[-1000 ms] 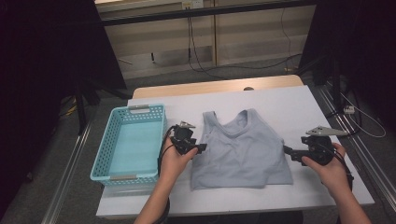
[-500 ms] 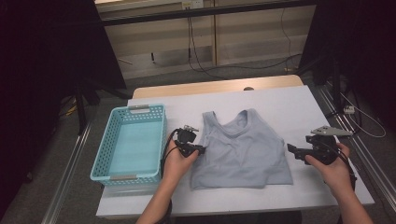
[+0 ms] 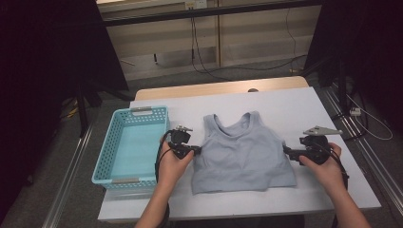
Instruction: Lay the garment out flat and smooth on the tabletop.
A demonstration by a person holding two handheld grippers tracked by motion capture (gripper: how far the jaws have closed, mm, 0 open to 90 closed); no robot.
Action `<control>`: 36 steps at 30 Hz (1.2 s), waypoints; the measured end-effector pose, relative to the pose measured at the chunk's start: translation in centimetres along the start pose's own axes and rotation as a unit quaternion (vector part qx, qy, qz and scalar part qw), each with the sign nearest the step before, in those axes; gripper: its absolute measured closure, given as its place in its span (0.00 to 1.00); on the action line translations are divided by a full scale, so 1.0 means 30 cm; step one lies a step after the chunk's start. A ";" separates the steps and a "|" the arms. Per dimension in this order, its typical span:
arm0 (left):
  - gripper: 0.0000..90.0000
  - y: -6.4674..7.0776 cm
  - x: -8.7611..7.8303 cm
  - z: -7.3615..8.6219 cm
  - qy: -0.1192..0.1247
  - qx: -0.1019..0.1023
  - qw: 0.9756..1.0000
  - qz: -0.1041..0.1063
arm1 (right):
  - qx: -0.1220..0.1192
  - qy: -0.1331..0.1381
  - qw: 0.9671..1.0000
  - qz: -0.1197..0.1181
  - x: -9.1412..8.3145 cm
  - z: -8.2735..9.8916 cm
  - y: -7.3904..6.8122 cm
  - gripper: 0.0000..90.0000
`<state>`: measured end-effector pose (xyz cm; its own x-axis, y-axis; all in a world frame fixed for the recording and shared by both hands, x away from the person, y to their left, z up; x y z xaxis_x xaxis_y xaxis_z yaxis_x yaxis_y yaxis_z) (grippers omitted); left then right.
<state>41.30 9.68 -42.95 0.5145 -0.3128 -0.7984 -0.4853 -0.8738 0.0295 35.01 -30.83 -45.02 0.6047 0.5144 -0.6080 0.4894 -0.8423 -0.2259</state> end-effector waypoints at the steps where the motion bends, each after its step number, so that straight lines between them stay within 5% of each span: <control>1: 0.93 -0.002 0.001 0.003 -0.002 -0.003 1.000 -0.001 | -0.001 -0.004 1.000 -0.002 0.012 -0.001 -0.003 0.28; 7: 0.92 -0.004 0.002 0.007 -0.001 -0.002 1.000 0.002 | -0.001 -0.045 0.999 -0.011 0.061 0.012 -0.016 0.44; 11: 0.91 0.000 -0.001 0.007 0.004 -0.005 1.000 0.005 | 0.004 -0.048 0.999 -0.011 0.044 0.015 -0.007 0.53; 16: 0.91 -0.005 -0.003 0.010 0.003 -0.008 1.000 0.010 | 0.008 -0.032 0.999 -0.004 0.000 0.008 -0.010 0.46; 20: 0.91 -0.006 -0.007 0.009 0.003 -0.009 1.000 0.011 | 0.023 -0.010 0.999 -0.025 -0.029 -0.002 -0.017 0.43; 24: 0.91 -0.007 -0.009 0.009 0.002 -0.007 1.000 0.011 | 0.034 -0.033 0.998 -0.044 0.004 0.023 -0.020 0.45; 28: 0.91 -0.004 -0.010 0.009 0.004 -0.006 1.000 0.012 | 0.037 -0.045 0.997 -0.050 0.024 0.035 -0.032 0.56; 32: 0.91 0.000 -0.007 0.010 0.005 -0.009 1.000 0.012 | 0.023 -0.050 0.996 -0.064 0.029 0.044 -0.057 0.86; 33: 0.91 0.002 -0.007 0.010 0.004 -0.008 1.000 0.013 | 0.025 -0.054 0.995 -0.085 0.028 0.044 -0.062 0.95; 36: 0.91 0.005 -0.010 0.009 0.006 -0.008 1.000 0.014 | 0.021 -0.053 0.995 -0.079 0.029 0.043 -0.070 0.97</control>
<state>40.88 9.75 -42.86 0.5087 -0.3418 -0.7902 -0.4882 -0.8705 0.0622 33.70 -28.82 -46.06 0.4520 0.6224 -0.6390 0.5444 -0.7600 -0.3550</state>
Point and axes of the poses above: each handheld gripper's, and its own axes: x roughly forward along the jaws, z roughly out of its underside, y roughly to its right, the point moved 1 cm from there along x, roughly forward along the jaws, and after that the axes turned 15 degrees about -z, right-handed, at the moved point
